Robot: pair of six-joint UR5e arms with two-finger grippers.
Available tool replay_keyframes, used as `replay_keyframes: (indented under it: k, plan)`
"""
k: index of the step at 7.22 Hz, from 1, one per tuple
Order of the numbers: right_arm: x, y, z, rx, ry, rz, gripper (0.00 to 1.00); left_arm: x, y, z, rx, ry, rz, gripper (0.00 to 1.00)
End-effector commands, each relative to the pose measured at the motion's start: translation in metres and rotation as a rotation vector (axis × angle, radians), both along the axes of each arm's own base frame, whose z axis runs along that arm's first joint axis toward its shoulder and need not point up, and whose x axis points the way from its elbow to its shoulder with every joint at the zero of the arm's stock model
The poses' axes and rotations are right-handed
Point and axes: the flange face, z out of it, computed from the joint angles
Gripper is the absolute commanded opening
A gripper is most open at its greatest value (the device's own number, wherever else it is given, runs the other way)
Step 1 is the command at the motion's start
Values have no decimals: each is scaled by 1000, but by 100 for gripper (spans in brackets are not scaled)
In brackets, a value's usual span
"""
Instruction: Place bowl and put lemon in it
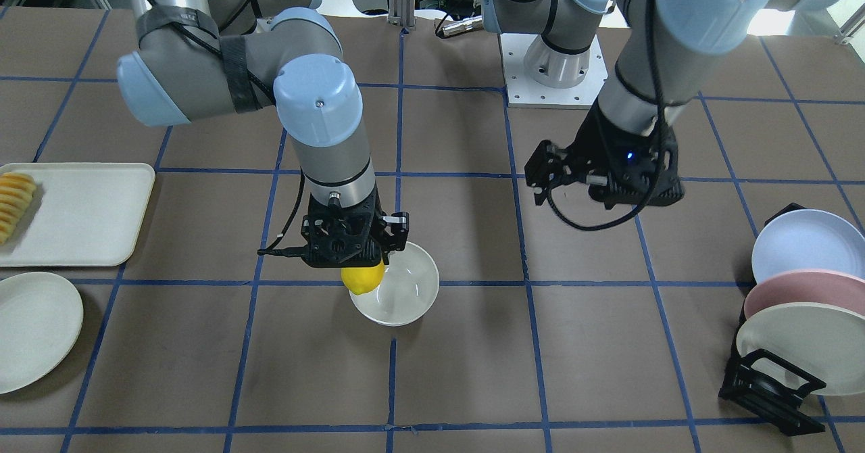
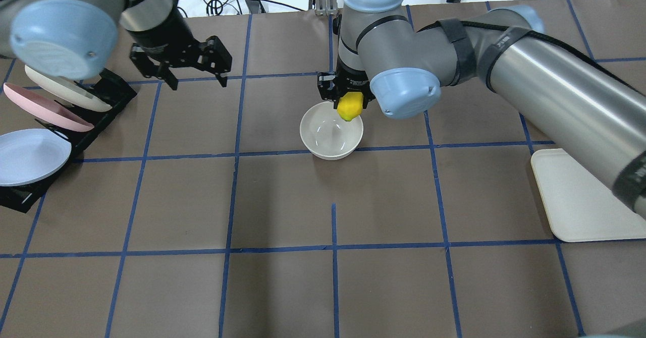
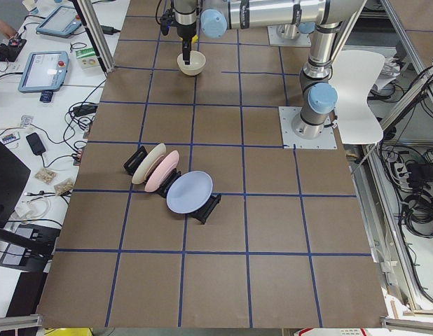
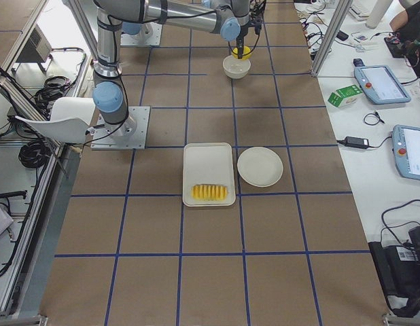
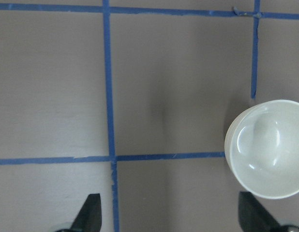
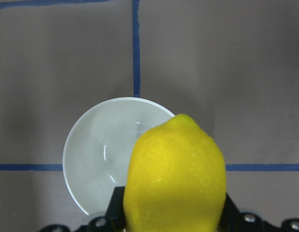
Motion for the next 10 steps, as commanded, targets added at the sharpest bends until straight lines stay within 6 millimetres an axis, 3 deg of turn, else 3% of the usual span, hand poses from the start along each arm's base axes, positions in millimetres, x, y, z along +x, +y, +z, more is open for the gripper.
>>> replay_keyframes:
  k: [1, 4, 7, 9, 10]
  plan:
    - [37, 5, -51, 24, 8, 65, 14, 6, 29, 40, -30, 8, -12, 100]
    - [45, 0, -86, 11, 22, 135, 16, 8, 28, 40, -9, 22, 0, 100]
    - [47, -4, -110, 30, 27, 142, 26, 22, 29, 53, -22, -33, 13, 100]
    - [47, -5, -109, 20, 28, 138, 100, 21, 31, 53, -13, -32, 17, 100]
    - [45, -4, -102, 16, 30, 134, 100, 21, 30, 54, -15, -33, 17, 100]
